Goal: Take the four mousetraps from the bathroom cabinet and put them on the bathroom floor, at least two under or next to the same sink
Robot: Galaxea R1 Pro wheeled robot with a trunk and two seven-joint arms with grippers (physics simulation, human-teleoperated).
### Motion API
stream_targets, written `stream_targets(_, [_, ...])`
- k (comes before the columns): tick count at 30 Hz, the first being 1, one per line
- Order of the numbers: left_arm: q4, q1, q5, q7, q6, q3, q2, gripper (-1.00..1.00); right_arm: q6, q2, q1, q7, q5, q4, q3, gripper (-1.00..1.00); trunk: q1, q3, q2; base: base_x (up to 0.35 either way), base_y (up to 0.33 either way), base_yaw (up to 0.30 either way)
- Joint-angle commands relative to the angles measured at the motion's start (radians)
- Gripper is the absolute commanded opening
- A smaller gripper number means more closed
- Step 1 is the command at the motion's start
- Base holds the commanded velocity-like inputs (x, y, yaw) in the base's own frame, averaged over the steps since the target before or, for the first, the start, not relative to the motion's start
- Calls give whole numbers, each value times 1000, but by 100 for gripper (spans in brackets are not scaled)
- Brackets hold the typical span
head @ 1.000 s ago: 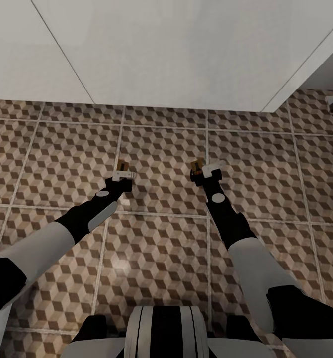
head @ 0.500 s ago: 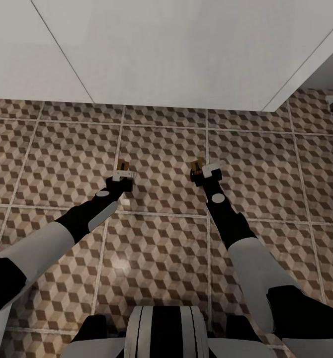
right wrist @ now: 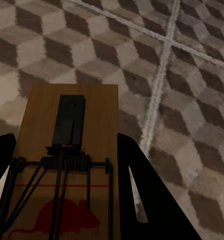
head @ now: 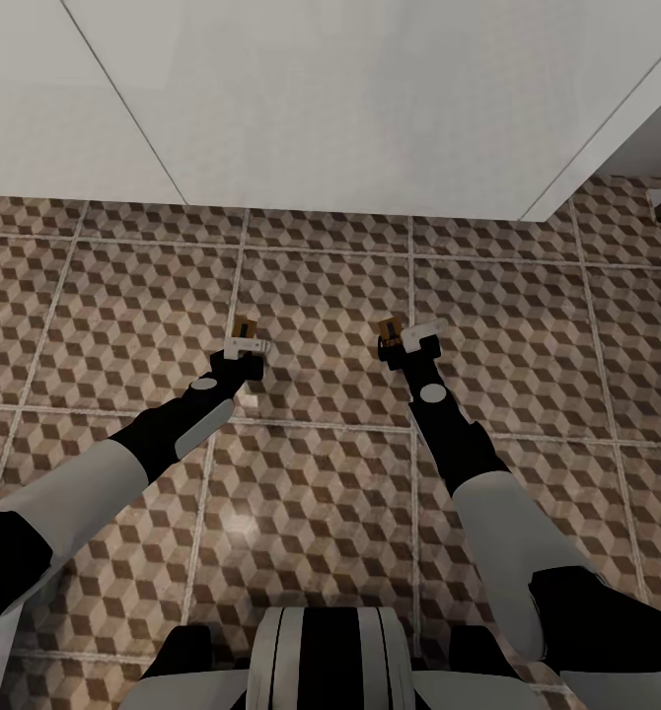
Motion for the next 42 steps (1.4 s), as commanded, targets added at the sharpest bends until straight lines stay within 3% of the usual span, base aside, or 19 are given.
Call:
stream_targets(1, [-3, -1, 2, 12, 4, -6, 2, -100, -1, 0, -1, -5, 6, 1, 1, -100, 0, -1, 0, 0, 0, 0])
stream_targets(42, [-38, -1, 1, 12, 48, -6, 3, -100, -3, 0, 2, -5, 8, 3, 1, -100, 4, -1, -3, 0, 0, 0])
